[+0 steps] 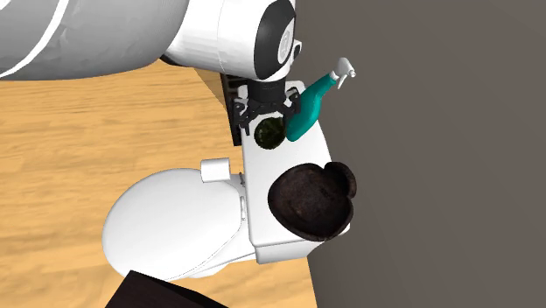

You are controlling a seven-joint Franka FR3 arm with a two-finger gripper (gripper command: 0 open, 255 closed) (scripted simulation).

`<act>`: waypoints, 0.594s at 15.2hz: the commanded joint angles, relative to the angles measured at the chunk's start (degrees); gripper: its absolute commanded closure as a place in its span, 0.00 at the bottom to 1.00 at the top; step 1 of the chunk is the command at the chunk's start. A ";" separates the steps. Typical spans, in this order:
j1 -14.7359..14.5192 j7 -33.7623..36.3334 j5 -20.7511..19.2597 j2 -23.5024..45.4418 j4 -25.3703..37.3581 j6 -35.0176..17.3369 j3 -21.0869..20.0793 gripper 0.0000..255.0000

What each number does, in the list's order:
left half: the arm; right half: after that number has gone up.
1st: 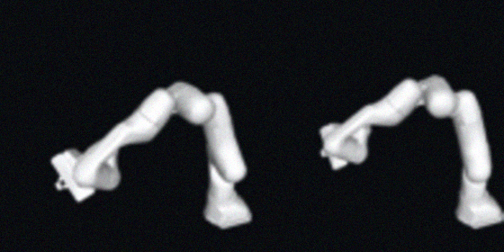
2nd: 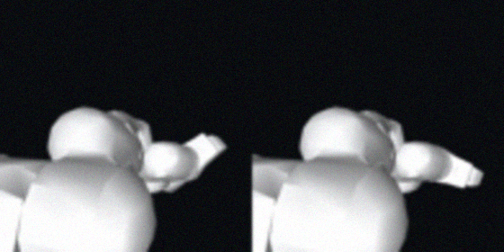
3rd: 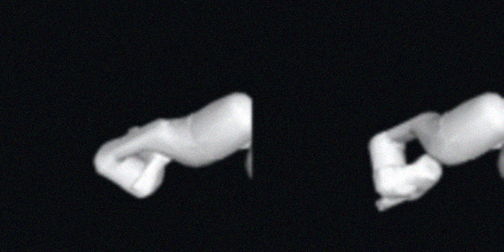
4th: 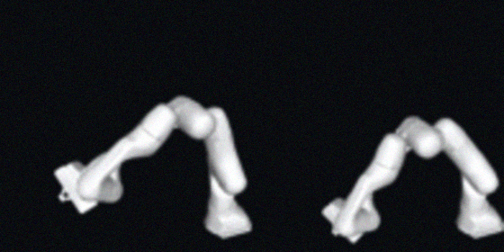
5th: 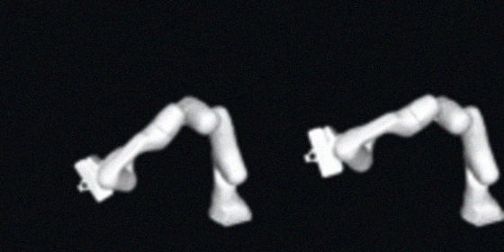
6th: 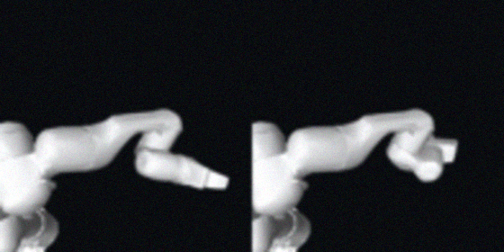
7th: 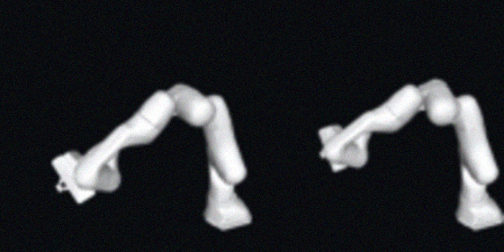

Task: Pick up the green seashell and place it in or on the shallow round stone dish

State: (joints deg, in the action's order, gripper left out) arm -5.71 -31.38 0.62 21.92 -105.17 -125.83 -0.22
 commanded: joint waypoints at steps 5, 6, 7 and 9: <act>-0.01 -0.02 0.01 0.83 -0.86 -1.72 -0.01 0.00; -0.01 -0.02 0.01 0.83 -0.86 -1.72 -0.01 0.00; -0.01 -0.02 0.01 0.83 -0.86 -1.72 -0.01 0.00; -0.01 -0.02 0.01 0.83 -0.85 -1.70 -0.01 0.00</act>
